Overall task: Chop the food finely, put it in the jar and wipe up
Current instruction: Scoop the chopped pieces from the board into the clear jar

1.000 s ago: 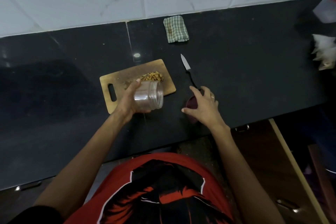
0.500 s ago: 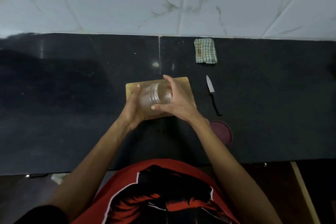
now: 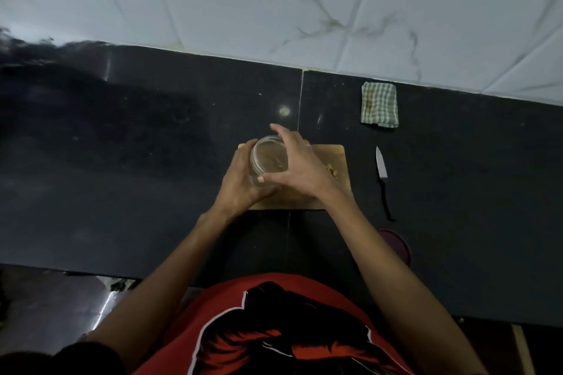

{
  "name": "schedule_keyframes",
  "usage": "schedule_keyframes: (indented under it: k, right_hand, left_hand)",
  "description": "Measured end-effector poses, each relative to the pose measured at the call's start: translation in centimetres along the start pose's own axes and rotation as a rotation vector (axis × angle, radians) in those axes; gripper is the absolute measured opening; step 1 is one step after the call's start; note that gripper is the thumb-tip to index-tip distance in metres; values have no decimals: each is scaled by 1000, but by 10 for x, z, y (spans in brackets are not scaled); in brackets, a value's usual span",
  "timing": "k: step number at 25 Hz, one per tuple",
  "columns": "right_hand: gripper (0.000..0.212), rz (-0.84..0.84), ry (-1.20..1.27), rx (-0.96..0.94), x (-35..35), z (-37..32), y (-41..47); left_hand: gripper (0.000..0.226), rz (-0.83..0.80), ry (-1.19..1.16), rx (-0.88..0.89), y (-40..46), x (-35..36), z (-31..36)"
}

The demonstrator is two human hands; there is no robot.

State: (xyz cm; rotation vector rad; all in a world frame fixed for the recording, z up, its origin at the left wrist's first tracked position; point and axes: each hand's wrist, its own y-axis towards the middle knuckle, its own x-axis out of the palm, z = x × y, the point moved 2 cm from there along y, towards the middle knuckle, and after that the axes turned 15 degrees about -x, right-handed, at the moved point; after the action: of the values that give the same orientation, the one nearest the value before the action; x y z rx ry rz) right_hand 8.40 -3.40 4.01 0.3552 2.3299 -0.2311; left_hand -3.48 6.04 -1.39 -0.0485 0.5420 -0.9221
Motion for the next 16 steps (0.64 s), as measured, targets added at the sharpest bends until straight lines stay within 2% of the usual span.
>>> schedule_keyframes:
  k: [2, 3, 5, 6, 9, 12, 16]
  right_hand:
    - [95, -41, 78, 35, -6, 13, -2]
    - [83, -33, 76, 55, -12, 21, -4]
    - [58, 17, -12, 82, -24, 42, -8]
    - [54, 24, -76, 95, -26, 51, -10]
    - [55, -79, -251, 30, -8, 60, -7]
    - [58, -208, -407, -72, 22, 59, 4]
    - [64, -335, -516, -134, 34, 60, 6]
  left_hand:
    - [95, 81, -2, -1, 1, -7, -5]
    - [93, 130, 0, -8, 1, -12, -10]
    - [95, 212, 1, -36, 2, -23, -20]
    - [97, 234, 0, -50, 2, -27, -25]
    - [100, 256, -5, -75, 4, -29, -32]
    - [94, 245, -22, -48, 4, -21, -27]
    - [89, 225, -26, -20, 8, -6, -17]
